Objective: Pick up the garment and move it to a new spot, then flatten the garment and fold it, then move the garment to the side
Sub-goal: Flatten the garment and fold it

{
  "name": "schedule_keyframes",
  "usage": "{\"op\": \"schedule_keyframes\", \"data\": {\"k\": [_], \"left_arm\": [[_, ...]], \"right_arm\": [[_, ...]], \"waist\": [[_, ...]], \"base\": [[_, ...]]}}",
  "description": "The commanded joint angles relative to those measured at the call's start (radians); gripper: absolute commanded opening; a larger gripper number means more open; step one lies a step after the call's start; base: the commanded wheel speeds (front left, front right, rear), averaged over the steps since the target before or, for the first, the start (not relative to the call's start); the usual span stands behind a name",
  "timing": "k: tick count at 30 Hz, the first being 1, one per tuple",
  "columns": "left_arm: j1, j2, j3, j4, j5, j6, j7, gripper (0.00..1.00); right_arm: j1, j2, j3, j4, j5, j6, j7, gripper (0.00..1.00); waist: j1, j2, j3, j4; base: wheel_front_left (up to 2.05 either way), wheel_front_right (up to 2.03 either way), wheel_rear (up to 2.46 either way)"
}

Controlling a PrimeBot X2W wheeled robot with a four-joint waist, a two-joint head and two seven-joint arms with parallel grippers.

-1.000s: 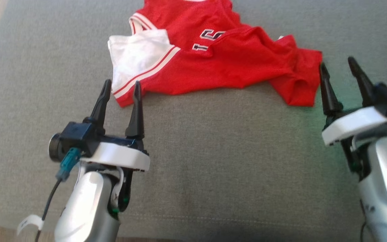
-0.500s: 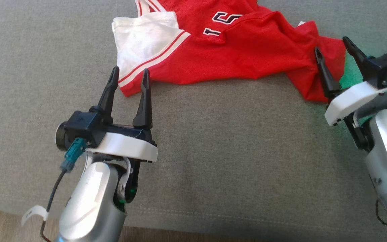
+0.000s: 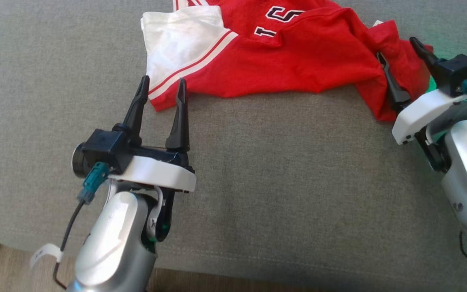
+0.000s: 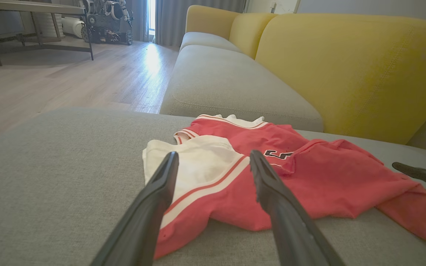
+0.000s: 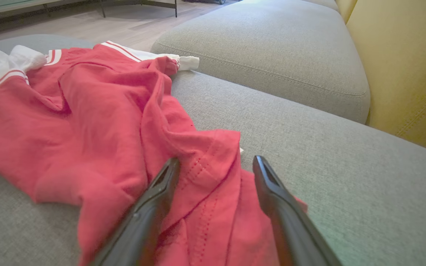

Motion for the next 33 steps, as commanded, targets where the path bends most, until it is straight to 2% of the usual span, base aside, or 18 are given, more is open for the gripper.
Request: {"op": "schedule_keyframes", "data": {"k": [1,3,4,5,6,13,21,26,30,33], "left_arm": [[-0.026,0.008,0.029,-0.034,-0.007,0.009,-0.006,1.00],[-0.028,0.008,0.027,-0.033,-0.008,0.010,-0.006,1.00],[-0.028,0.008,0.026,-0.033,-0.009,0.010,-0.006,1.00],[-0.029,0.008,0.025,-0.033,-0.009,0.011,-0.006,1.00],[-0.030,0.008,0.025,-0.032,-0.010,0.011,-0.006,1.00],[-0.032,0.008,0.031,-0.027,-0.008,0.013,-0.006,1.00],[-0.021,0.008,0.056,-0.006,0.012,0.003,-0.006,1.00],[-0.042,0.012,0.088,0.060,0.048,-0.004,-0.006,1.00],[-0.086,0.041,0.100,0.134,0.069,-0.015,-0.006,1.00],[-0.155,0.091,0.121,0.209,0.083,-0.019,0.009,1.00]], "right_arm": [[-0.020,-0.017,0.022,-0.016,0.012,-0.001,-0.011,1.00],[-0.025,-0.020,0.034,-0.007,0.019,-0.001,-0.013,1.00],[-0.027,-0.021,0.041,-0.004,0.023,-0.001,-0.013,0.83],[-0.029,-0.022,0.047,0.000,0.028,-0.001,-0.013,0.36],[-0.032,-0.023,0.053,0.003,0.033,-0.001,-0.013,0.00],[-0.044,-0.034,0.075,0.026,0.063,-0.001,-0.022,0.00],[-0.022,-0.036,0.052,0.016,0.040,-0.001,-0.073,0.00],[0.026,-0.040,0.018,-0.058,0.017,-0.001,-0.068,0.00],[0.062,-0.044,0.011,-0.124,0.003,-0.001,-0.044,0.00],[0.096,-0.041,0.005,-0.200,-0.005,-0.001,-0.013,0.00]], "waist": [[0.0000,0.0000,0.001,0.003],[0.0000,0.0000,0.002,0.005],[0.0000,0.0000,0.003,0.006],[0.0000,0.0000,0.004,0.007],[0.0000,0.0000,0.004,0.007],[0.0000,0.0000,0.000,0.006],[0.0000,0.0000,-0.044,-0.039],[0.0000,0.0000,-0.063,-0.087],[0.0000,0.0000,-0.060,-0.120],[0.0000,0.0000,-0.048,-0.152]], "base": [[0.00,0.00,0.00],[0.00,0.00,0.00],[0.00,0.00,0.00],[0.00,0.00,0.00],[0.00,0.00,0.00],[0.00,0.00,0.00],[0.00,0.00,0.00],[0.00,0.00,0.00],[0.00,0.00,0.00],[0.00,0.00,0.00]]}}
